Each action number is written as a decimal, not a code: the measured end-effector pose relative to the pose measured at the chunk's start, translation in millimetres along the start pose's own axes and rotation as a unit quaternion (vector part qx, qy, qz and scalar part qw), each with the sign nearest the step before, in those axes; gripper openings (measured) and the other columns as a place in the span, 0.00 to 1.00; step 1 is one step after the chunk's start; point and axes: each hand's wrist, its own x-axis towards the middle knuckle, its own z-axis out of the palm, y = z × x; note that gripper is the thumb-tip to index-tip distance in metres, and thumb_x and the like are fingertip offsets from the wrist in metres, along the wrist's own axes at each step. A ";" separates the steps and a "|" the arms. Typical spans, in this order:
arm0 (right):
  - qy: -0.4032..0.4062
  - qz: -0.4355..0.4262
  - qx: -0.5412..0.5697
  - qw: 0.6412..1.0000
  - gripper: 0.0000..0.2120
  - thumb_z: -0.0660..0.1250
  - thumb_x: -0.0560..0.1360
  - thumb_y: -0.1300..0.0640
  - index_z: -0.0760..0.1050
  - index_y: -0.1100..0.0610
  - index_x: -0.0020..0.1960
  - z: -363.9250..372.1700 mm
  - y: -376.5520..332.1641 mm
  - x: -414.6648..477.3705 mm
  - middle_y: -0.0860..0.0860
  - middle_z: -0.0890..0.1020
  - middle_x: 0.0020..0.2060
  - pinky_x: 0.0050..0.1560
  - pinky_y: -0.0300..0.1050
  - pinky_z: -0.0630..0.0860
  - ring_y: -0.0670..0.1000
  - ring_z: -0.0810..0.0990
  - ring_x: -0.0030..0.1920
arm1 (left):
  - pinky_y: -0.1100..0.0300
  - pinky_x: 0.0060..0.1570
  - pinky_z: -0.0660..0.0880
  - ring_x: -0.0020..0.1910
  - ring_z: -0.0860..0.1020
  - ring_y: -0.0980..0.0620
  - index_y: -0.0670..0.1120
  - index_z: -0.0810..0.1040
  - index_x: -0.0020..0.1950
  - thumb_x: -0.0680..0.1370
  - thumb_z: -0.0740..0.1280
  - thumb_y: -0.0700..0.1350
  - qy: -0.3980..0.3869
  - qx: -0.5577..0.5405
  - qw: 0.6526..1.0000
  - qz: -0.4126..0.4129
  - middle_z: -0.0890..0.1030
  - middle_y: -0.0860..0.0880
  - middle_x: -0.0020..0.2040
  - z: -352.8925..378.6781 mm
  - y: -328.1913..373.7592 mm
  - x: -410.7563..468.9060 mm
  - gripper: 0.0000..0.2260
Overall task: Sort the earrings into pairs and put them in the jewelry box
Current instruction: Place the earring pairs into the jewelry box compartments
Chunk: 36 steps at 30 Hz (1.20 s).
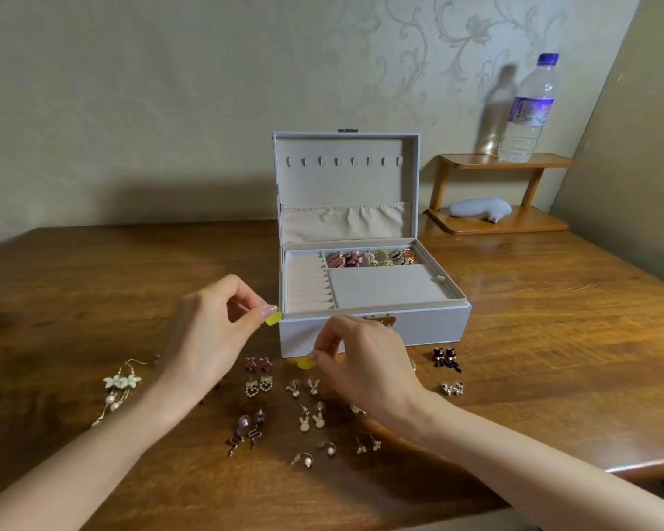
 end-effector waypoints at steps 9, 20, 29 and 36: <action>-0.005 0.015 0.013 1.000 0.04 0.66 0.74 0.52 0.77 0.51 0.46 -7.7 4.0 -1.6 0.45 0.82 0.43 0.43 0.39 0.71 0.45 0.78 0.41 | 0.62 0.32 0.73 0.34 0.75 0.59 0.49 0.76 0.37 0.70 0.73 0.45 -0.052 0.051 0.997 0.016 0.77 0.56 0.37 20.1 -2.1 -12.4 0.06; -0.014 0.022 0.000 1.000 0.05 0.65 0.73 0.52 0.77 0.51 0.47 -1.2 7.6 -0.2 0.45 0.82 0.42 0.43 0.39 0.74 0.46 0.78 0.42 | 0.69 0.34 0.59 0.42 0.69 0.56 0.51 0.75 0.36 0.69 0.74 0.48 -0.094 0.158 0.982 0.037 0.72 0.56 0.39 33.6 -3.7 -24.8 0.08; -0.017 0.056 0.119 0.991 0.02 0.68 0.73 0.56 0.75 0.52 0.43 -15.4 7.6 -1.5 0.44 0.80 0.37 0.34 0.33 0.70 0.41 0.75 0.31 | 0.70 0.31 0.59 0.35 0.67 0.60 0.51 0.73 0.40 0.73 0.69 0.50 -0.090 0.132 0.987 0.000 0.68 0.59 0.33 29.0 -1.6 -23.7 0.07; -0.024 0.154 0.426 0.891 0.02 0.66 0.73 0.71 0.74 0.68 0.42 -66.0 29.8 1.2 0.64 0.83 0.35 0.33 0.45 0.81 0.59 0.84 0.34 | 0.77 0.37 0.70 0.40 0.77 0.62 0.53 0.73 0.40 0.72 0.72 0.43 -0.090 -0.009 0.995 0.035 0.77 0.57 0.34 29.0 12.1 -15.4 0.09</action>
